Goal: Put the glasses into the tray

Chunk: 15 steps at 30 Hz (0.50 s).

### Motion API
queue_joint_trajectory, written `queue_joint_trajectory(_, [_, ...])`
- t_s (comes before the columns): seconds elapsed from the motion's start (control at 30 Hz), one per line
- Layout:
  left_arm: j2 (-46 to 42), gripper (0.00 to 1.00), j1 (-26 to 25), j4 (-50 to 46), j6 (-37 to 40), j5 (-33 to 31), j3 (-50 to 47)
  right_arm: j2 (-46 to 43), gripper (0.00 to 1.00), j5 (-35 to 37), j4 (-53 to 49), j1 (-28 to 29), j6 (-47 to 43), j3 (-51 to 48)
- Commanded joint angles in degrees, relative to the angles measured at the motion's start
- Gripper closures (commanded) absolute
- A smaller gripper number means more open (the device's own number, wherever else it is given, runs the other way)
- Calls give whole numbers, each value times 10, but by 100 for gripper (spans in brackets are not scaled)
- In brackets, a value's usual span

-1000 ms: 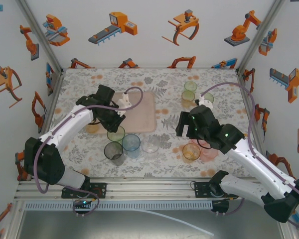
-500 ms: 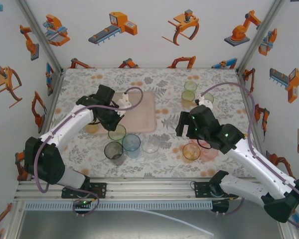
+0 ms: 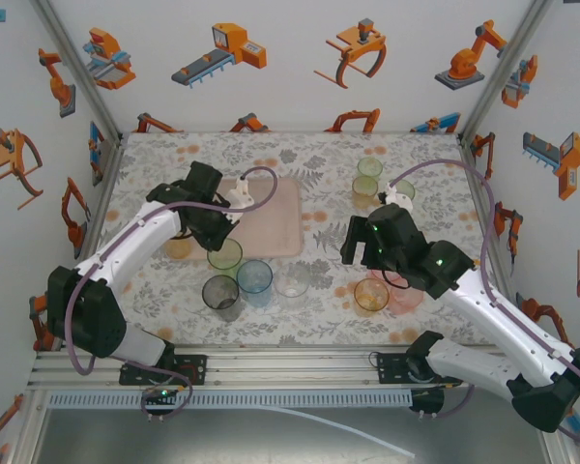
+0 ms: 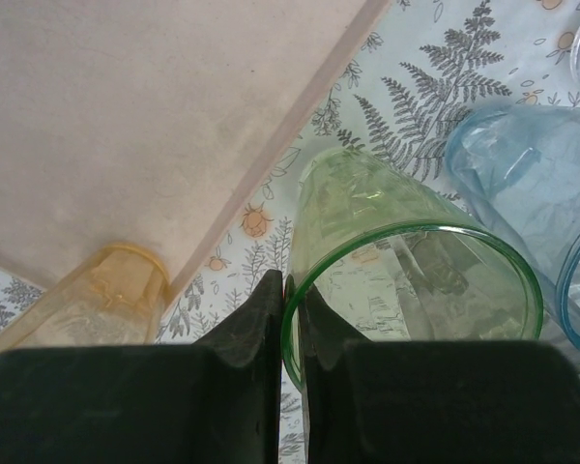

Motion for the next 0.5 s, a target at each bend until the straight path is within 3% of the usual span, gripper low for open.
queue_joint_trajectory(0.0, [-11,91,-3,-14,9,-18,28,-5,17,12,8,4,-4,-2])
queue_joint_trajectory(0.47, [22,91,21,-15,6,-36,132,-3,17,14,10,3,-11,-5])
